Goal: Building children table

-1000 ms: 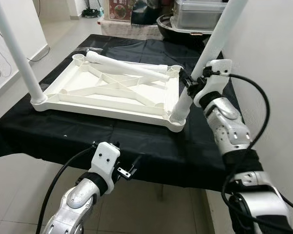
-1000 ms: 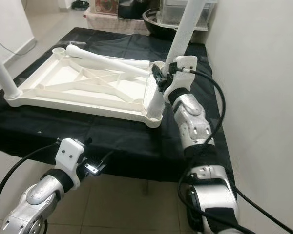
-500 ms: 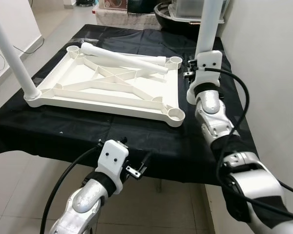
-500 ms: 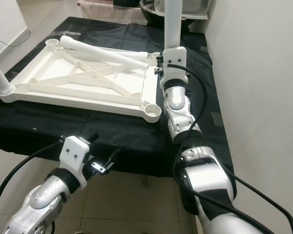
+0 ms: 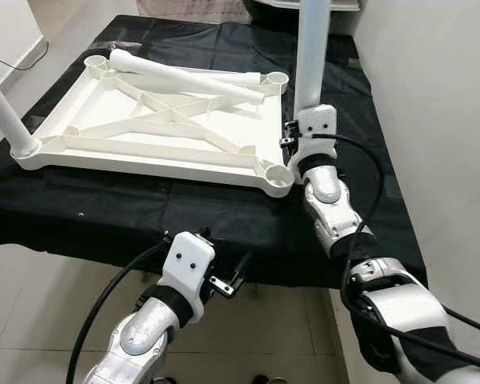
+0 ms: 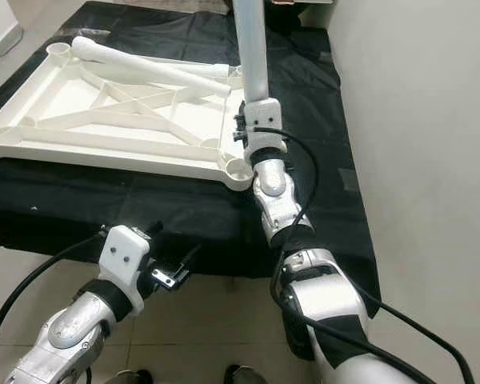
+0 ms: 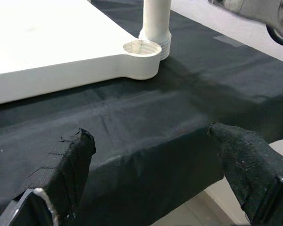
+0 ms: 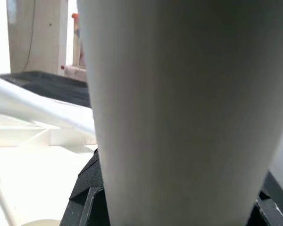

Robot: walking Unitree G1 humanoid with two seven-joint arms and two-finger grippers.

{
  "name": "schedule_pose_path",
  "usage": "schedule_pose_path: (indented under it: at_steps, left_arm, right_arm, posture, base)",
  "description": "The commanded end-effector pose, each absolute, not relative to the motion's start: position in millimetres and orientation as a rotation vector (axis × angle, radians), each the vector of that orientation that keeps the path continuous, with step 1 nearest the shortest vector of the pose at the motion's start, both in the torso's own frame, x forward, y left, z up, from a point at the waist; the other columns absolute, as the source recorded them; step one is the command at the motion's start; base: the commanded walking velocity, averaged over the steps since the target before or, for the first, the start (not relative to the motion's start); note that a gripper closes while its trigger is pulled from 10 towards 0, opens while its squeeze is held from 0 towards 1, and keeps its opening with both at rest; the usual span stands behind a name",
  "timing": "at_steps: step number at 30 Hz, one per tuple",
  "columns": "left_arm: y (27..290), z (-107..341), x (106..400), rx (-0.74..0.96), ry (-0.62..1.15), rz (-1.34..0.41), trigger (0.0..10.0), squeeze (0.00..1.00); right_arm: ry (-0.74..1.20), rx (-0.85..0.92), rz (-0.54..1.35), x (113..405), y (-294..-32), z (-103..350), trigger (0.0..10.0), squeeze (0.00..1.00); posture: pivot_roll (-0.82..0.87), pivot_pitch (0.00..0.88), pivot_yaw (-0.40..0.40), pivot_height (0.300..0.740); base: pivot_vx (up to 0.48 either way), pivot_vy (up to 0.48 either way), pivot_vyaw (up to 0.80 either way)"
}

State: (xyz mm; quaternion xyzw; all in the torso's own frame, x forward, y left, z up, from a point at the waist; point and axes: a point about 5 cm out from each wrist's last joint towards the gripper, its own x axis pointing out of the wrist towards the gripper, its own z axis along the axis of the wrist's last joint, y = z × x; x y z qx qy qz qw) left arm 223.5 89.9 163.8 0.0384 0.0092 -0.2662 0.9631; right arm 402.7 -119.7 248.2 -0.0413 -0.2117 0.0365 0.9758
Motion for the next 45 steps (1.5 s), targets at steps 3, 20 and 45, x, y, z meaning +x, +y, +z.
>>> schedule_pose_path:
  at_steps: [3,20,45]
  left_arm:
    - [90.5,156.1,225.6,0.074,0.058,-0.528,10.0,0.00]
    - [92.9,149.7,238.7,0.096,0.061,-0.526,10.0,0.00]
    - [95.3,143.9,226.8,0.086,0.062,-0.515,10.0,0.00]
  right_arm:
    - [-0.340,0.136,0.308,396.8,-94.1,239.4,0.0,0.00]
    - [-0.219,0.202,0.509,375.3,-95.3,230.6,9.5,0.00]
    - [-0.396,0.278,0.969,372.4,-115.8,301.2,10.0,0.00]
  posture:
    - [0.09,0.269,-0.077,0.740]
    - [0.08,0.221,-0.073,0.740]
    - [0.09,0.150,-0.069,0.740]
  base:
    - [0.000,0.000,0.00]
    - [0.000,0.000,0.00]
    - [0.000,0.000,0.00]
